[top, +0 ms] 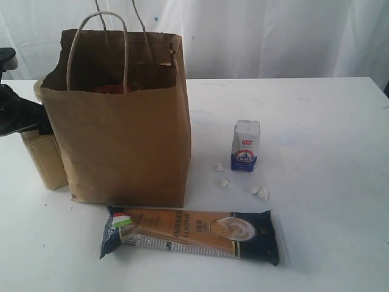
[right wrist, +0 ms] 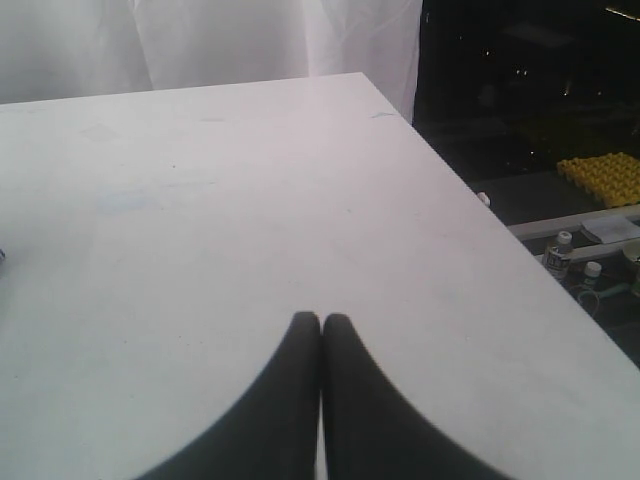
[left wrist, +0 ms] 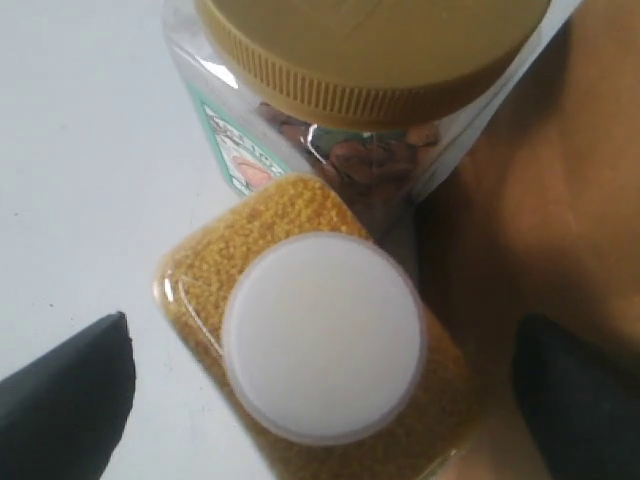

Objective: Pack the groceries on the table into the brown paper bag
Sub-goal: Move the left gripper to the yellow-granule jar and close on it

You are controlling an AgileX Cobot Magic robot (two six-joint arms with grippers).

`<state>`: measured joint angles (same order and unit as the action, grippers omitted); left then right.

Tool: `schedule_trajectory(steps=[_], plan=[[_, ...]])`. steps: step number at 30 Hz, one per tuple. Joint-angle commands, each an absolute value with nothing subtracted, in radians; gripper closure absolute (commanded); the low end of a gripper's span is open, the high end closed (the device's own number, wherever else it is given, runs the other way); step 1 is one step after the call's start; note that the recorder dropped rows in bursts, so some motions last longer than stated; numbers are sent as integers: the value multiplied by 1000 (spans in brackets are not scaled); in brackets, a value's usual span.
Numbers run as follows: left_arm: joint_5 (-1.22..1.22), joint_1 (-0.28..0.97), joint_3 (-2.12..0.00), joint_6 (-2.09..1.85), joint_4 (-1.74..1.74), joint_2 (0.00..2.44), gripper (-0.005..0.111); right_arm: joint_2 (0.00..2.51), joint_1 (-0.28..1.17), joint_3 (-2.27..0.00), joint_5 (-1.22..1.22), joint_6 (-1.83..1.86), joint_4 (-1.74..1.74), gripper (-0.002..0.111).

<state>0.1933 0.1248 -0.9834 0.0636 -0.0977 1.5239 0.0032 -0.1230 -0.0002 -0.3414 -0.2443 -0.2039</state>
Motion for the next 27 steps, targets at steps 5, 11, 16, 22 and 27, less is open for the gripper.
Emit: schedule_trajectory(steps=[5, 11, 16, 22, 27], plan=[[208, 129, -977, 52, -105, 1535, 2, 0, -128, 0, -337, -244, -208, 108], [217, 129, -977, 52, -103, 1535, 22, 0, -128, 0, -337, -244, -208, 108], [243, 129, -977, 10, -103, 1535, 63, 0, -128, 0, -337, -244, -208, 108], [261, 129, -977, -27, -103, 1535, 101, 0, -128, 0, -337, -244, -208, 108], [265, 129, -977, -29, -103, 1535, 107, 0, -128, 0, -337, -244, -208, 108]])
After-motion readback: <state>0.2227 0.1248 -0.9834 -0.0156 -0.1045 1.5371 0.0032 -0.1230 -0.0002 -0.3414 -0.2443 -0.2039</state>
